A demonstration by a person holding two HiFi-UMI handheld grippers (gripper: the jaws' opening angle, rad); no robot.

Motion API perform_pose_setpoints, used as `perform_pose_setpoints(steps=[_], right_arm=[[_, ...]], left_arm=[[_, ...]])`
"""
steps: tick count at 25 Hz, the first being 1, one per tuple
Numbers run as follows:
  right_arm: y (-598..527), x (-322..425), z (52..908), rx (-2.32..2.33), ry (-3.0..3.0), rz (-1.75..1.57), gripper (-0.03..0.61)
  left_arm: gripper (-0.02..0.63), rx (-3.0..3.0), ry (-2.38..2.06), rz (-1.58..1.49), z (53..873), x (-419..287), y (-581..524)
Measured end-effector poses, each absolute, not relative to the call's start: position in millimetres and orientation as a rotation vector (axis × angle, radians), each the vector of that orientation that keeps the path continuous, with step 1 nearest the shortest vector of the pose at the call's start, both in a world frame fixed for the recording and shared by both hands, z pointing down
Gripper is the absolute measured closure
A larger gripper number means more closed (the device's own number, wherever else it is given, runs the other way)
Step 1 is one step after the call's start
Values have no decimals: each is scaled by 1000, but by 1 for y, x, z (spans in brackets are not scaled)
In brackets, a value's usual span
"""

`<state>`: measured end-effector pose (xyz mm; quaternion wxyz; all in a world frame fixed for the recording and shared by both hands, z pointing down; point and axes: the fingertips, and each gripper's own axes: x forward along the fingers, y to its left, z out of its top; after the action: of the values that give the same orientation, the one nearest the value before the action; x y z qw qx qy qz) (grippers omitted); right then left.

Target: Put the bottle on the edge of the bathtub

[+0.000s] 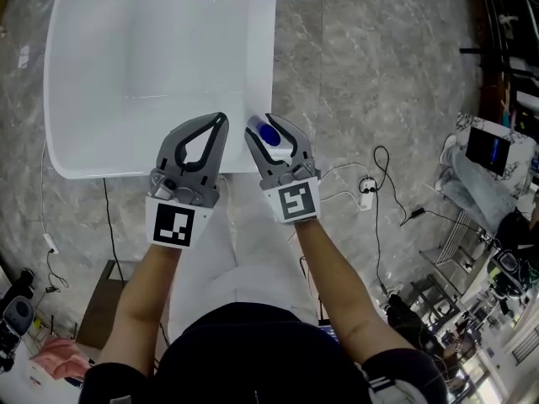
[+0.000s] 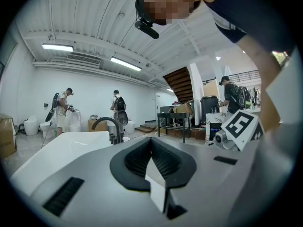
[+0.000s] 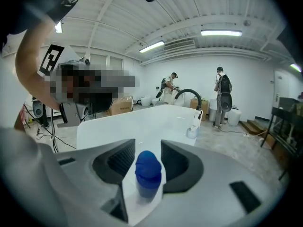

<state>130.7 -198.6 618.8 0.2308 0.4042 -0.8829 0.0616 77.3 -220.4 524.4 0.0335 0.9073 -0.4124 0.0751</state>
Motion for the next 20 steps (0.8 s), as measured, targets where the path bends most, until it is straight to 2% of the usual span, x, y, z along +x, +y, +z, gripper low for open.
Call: perform_pose_setpoints(steps=[14,17,20], right_arm=[[-198,144,513,1152,-2414,67,423],[-198,153,485,1200,-2443,44,423],[-199,158,453,1267,-2454,20,425]], left_arm=[[612,2866,-1340,210,419,74,-215],[612,2931,-1351,281,396,71,-209],[612,2884,-1403,112,365,63,-202]])
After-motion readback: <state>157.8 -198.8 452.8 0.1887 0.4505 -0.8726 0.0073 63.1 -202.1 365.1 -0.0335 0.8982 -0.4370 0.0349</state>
